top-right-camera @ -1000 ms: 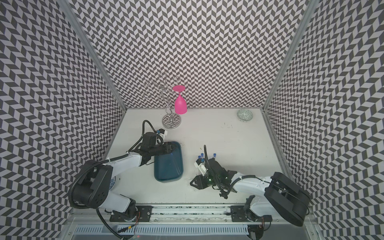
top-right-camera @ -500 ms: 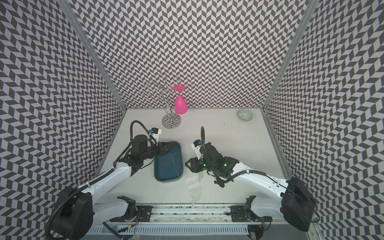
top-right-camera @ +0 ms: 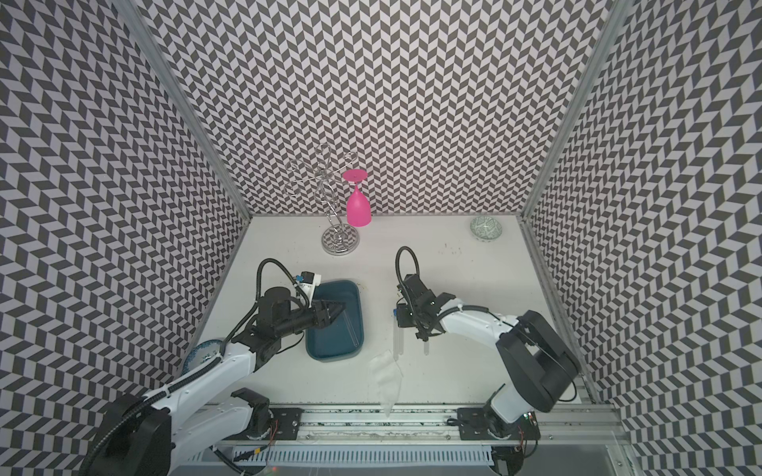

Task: Wipe the exteriors of test tubes
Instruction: Pick up the test tube at the center of the board.

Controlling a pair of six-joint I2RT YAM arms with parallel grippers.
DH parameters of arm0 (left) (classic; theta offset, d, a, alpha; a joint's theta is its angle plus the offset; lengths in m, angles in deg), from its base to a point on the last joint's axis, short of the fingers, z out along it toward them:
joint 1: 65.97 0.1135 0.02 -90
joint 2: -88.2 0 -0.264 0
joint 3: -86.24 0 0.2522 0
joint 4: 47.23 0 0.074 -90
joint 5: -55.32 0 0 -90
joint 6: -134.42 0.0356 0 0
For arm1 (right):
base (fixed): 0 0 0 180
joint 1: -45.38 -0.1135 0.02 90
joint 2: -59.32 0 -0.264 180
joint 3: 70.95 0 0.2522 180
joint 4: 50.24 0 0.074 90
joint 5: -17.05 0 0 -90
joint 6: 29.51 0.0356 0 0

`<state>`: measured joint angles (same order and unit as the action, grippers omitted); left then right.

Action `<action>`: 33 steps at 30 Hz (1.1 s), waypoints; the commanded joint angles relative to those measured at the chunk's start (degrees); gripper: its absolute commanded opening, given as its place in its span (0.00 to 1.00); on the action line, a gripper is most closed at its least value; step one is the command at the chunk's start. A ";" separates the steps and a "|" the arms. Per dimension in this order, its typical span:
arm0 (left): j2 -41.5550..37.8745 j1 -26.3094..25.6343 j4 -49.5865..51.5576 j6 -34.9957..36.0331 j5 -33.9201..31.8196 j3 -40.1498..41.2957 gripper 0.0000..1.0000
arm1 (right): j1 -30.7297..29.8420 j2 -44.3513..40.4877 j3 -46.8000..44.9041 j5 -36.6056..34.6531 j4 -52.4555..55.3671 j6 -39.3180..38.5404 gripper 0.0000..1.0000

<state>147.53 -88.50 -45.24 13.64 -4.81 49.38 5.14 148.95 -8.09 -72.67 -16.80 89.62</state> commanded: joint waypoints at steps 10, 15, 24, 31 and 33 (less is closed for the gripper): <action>-0.93 -3.82 -2.38 -0.93 -0.07 1.27 0.45 | -1.30 5.03 2.19 -2.55 -2.37 0.86 0.25; -1.30 -4.29 -2.13 -0.90 -0.16 1.29 0.45 | -1.50 7.75 3.08 -4.24 -1.68 0.68 0.23; -2.21 -4.68 -1.68 -0.92 -0.20 1.31 0.46 | -1.59 11.55 4.28 -9.90 1.32 1.88 0.18; -1.96 -5.15 -1.58 -0.77 0.24 1.03 0.49 | -1.44 8.29 3.08 -6.20 -1.01 3.61 0.14; -1.96 -5.67 -2.04 -0.79 0.51 0.96 0.49 | -1.03 5.39 2.41 -4.43 -2.66 4.64 0.13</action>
<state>146.05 -93.39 -46.27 12.83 -4.86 50.41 3.91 157.71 -4.18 -79.25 -18.39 92.04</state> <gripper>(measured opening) 0.492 0.150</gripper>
